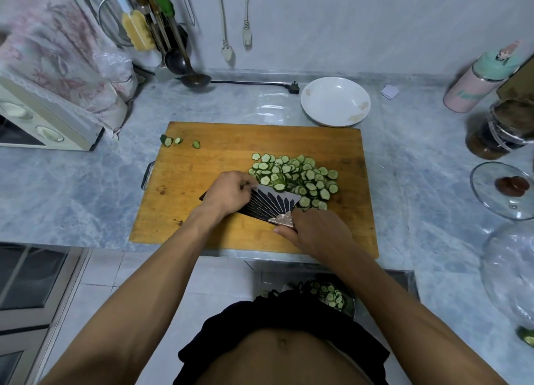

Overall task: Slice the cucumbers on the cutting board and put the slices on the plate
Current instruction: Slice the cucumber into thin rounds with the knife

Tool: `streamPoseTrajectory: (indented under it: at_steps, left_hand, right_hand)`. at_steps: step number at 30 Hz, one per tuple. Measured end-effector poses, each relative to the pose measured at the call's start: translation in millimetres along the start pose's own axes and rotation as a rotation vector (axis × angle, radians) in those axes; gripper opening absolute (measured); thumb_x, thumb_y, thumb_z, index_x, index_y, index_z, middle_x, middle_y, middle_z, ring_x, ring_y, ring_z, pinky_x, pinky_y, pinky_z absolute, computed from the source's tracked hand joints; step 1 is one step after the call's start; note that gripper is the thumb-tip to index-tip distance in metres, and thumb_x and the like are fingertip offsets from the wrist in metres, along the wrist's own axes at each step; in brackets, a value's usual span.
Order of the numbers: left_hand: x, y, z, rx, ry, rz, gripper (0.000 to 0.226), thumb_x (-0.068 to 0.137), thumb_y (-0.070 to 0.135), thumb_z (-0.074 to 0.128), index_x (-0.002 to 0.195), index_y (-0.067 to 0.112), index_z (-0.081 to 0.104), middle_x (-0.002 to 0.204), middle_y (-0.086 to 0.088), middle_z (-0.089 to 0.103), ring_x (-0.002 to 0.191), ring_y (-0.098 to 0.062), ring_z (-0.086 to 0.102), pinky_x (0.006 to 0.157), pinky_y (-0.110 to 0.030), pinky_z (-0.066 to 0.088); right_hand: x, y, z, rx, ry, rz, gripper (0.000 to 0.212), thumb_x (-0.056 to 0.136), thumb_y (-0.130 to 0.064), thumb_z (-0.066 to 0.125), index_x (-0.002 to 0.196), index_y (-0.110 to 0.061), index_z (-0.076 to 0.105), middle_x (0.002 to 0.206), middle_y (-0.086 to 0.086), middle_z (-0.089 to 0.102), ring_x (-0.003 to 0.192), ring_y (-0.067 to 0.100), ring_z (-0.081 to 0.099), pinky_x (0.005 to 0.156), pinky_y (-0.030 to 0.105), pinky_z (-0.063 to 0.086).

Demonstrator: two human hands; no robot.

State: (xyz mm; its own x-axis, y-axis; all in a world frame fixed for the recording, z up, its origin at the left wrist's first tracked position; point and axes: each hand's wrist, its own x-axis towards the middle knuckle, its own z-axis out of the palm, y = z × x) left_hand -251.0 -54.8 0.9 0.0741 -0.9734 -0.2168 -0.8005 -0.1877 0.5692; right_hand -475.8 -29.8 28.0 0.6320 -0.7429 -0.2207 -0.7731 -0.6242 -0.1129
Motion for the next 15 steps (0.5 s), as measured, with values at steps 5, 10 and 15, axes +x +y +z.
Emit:
streamPoseTrajectory:
  at_steps: [5, 10, 15]
  left_hand:
    - [-2.9, 13.0, 5.7, -0.059, 0.02, 0.191, 0.038, 0.087, -0.006, 0.05, 0.109, 0.014, 0.074, 0.12, -0.007, 0.068, 0.11, -0.022, 0.061, 0.096, -0.031, 0.049]
    - [2.5, 27.4, 9.4, 0.035, -0.091, 0.314, 0.045, 0.082, -0.011, 0.045, 0.107, 0.012, 0.074, 0.115, -0.008, 0.067, 0.112, -0.025, 0.057, 0.095, -0.038, 0.048]
    - [6.5, 21.8, 4.9, 0.08, 0.035, 0.157, 0.053, 0.083, -0.002, 0.047, 0.131, 0.017, 0.062, 0.134, -0.011, 0.057, 0.124, -0.029, 0.051, 0.103, -0.04, 0.045]
  right_hand:
    - [-2.8, -1.6, -1.4, -0.004, 0.011, -0.005, 0.062, 0.098, -0.065, 0.029, 0.103, -0.01, 0.057, 0.089, 0.007, 0.065, 0.079, 0.025, 0.064, 0.058, 0.033, 0.035]
    - [-1.6, -0.1, -2.5, -0.013, 0.011, -0.002, 0.063, 0.097, -0.066, 0.029, 0.103, -0.011, 0.057, 0.091, 0.006, 0.066, 0.08, 0.025, 0.064, 0.059, 0.033, 0.037]
    - [-5.7, 1.0, -3.5, -0.007, -0.006, 0.018, 0.062, 0.098, -0.066, 0.029, 0.101, -0.011, 0.056, 0.087, 0.005, 0.062, 0.077, 0.024, 0.061, 0.059, 0.033, 0.037]
